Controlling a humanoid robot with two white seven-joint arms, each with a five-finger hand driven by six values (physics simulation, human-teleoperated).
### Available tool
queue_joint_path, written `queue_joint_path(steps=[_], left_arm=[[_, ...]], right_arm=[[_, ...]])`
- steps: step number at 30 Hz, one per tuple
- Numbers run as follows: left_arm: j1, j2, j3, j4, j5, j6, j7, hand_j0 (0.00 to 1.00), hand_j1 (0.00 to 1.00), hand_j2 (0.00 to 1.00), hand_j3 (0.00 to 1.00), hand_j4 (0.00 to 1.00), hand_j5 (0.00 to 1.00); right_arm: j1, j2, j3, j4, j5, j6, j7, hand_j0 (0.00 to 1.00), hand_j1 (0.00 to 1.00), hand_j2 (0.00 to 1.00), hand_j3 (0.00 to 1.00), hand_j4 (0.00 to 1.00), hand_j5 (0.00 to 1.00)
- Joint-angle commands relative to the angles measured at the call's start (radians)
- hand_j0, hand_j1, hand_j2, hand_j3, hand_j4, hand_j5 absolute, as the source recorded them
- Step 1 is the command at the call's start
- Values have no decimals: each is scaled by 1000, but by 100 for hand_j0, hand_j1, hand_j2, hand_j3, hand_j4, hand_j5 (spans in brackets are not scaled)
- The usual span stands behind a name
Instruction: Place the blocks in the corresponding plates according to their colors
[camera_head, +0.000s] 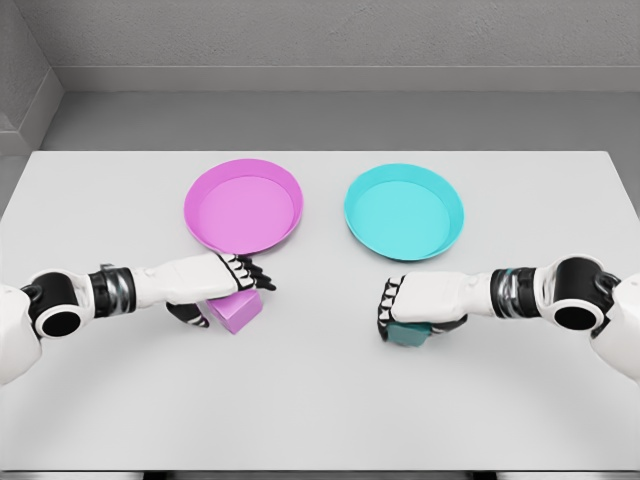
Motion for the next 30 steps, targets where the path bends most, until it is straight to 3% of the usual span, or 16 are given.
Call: queue_joint_path(steps=[1, 3, 10, 13, 18, 23, 30], left_arm=[[0, 0, -5, 2, 6, 1, 0, 100, 100, 100, 100, 100, 100], [0, 0, -5, 2, 6, 1, 0, 96, 96, 96, 96, 96, 96], [-3, 0, -3, 2, 6, 1, -29, 67, 67, 67, 67, 67, 67], [-6, 2, -3, 2, 6, 1, -30, 62, 62, 62, 62, 62, 62], [-8, 0, -3, 1, 12, 1, -44, 62, 62, 62, 62, 62, 62], [-17, 0, -3, -10, 22, 1, -44, 63, 63, 63, 63, 63, 63], [-40, 2, -3, -16, 25, 1, -44, 63, 63, 63, 63, 63, 63]], right_arm=[[0, -1, -1, 0, -8, 3, 0, 56, 56, 56, 56, 56, 56], [0, 0, -16, 0, -8, 3, 0, 56, 56, 56, 56, 56, 56], [-21, 0, -45, 7, -10, 3, 0, 56, 56, 56, 56, 56, 56], [-37, 0, -47, 10, -10, 3, 0, 56, 56, 56, 56, 56, 56], [-60, 0, -47, 13, -10, 3, 0, 56, 56, 56, 56, 56, 56], [-86, 2, -47, 70, -11, 3, 0, 56, 56, 56, 56, 56, 56], [-130, 60, -45, 162, -10, 3, 0, 56, 56, 56, 56, 56, 56]])
